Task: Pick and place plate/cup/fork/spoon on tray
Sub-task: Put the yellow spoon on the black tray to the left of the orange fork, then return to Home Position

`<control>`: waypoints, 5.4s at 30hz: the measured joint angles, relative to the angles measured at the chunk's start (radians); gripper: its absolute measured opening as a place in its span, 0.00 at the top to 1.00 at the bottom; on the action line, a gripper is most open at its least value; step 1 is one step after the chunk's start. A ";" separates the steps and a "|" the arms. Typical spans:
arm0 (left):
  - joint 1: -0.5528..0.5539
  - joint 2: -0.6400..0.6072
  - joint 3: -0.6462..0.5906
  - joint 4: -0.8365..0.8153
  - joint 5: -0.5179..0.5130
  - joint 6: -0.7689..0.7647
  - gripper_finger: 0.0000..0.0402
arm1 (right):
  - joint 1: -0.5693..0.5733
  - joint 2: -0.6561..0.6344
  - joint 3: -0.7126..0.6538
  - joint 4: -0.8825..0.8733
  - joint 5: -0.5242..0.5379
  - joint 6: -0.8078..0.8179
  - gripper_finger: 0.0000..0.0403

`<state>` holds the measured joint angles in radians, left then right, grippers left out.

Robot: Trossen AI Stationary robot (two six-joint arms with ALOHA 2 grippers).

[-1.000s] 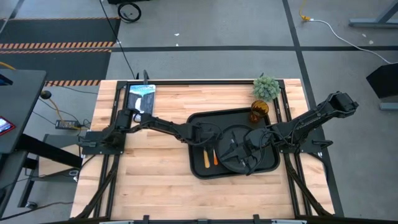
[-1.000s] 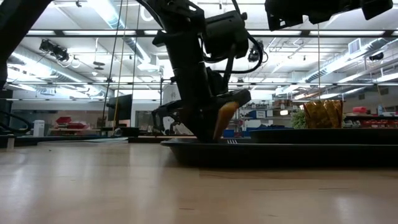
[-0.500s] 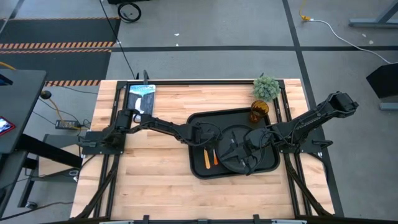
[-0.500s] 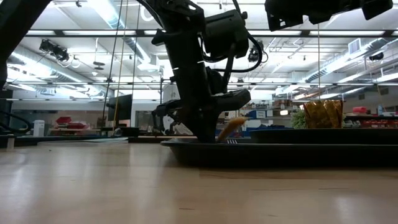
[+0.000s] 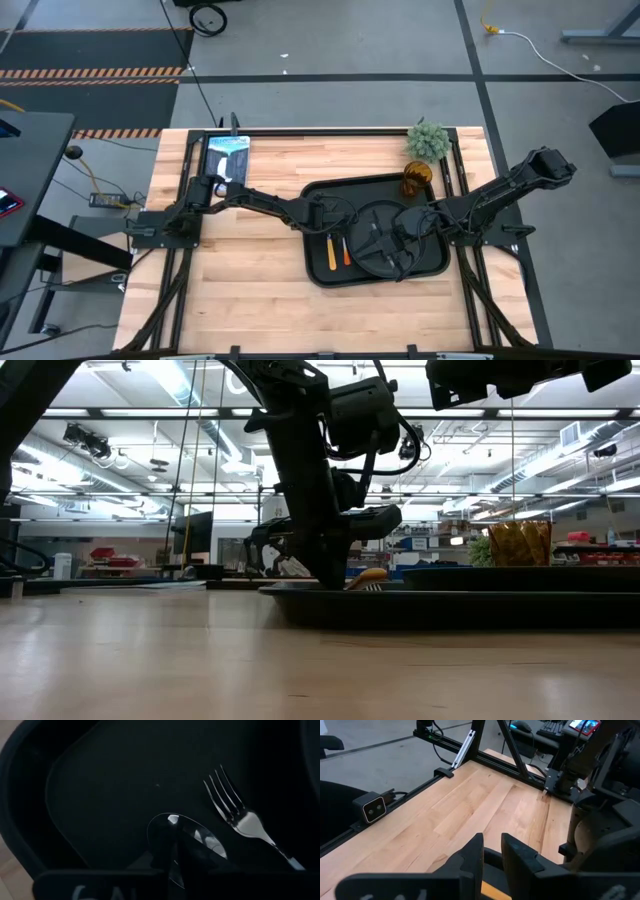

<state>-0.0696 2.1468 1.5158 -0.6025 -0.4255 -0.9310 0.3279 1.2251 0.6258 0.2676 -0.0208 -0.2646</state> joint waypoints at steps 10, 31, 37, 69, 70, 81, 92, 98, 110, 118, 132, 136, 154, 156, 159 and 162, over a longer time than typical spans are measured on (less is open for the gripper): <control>0.006 0.000 0.000 0.001 -0.017 -0.001 0.90 | 0.000 0.000 0.000 0.000 0.000 0.000 0.81; -0.008 -0.002 0.151 -0.242 -0.017 0.050 0.90 | 0.000 0.000 0.000 -0.015 0.002 0.003 0.81; -0.021 -0.002 0.221 -0.381 -0.023 0.352 0.90 | 0.000 -0.019 0.000 -0.076 0.040 0.011 0.81; 0.127 -0.011 0.494 -0.561 -0.495 1.097 0.98 | -0.148 -0.507 -0.299 -0.027 0.211 0.318 0.81; 0.123 -0.011 0.494 -0.565 -0.492 1.086 0.98 | -0.157 -0.518 -0.326 0.000 0.210 0.324 0.81; 0.008 -0.018 0.494 -0.579 -0.400 1.038 0.98 | -0.213 -0.651 -0.522 0.226 0.177 0.316 0.81; -0.070 -0.071 0.490 -0.553 -0.186 1.057 0.98 | -0.242 -0.798 -0.620 0.229 0.203 0.346 0.81; -0.122 -0.070 0.489 -0.553 -0.082 1.056 0.98 | -0.246 -0.820 -0.620 0.242 0.227 0.381 0.81; -0.253 -0.080 0.411 -0.378 0.036 1.117 0.98 | -0.246 -0.820 -0.620 0.248 0.369 0.395 0.81; -0.282 -0.219 0.147 -0.209 0.179 1.167 0.98 | -0.246 -0.819 -0.620 0.255 0.369 0.394 0.81; -0.316 -0.638 -0.309 0.217 0.266 1.127 0.98 | -0.246 -0.818 -0.620 0.256 0.367 0.393 0.81; -0.336 -0.745 -0.365 0.216 0.267 1.049 0.98 | -0.246 -0.818 -0.620 0.256 0.367 0.393 0.81; -0.328 -1.110 -0.403 0.308 0.210 0.750 0.98 | -0.246 -0.818 -0.620 0.256 0.367 0.393 0.81; -0.320 -1.160 -0.454 0.375 0.219 0.781 0.98 | -0.246 -0.818 -0.620 0.256 0.367 0.393 0.81; -0.310 -1.256 -0.592 0.544 0.268 0.776 0.98 | -0.246 -0.818 -0.620 0.256 0.367 0.393 0.81; -0.277 -1.363 -0.777 0.718 0.279 0.720 0.98 | -0.246 -0.818 -0.620 0.258 0.367 0.393 0.81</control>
<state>-0.3465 0.7834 0.7389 0.1157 -0.1463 -0.2105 0.0818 0.4072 0.0063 0.5258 0.3462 0.1287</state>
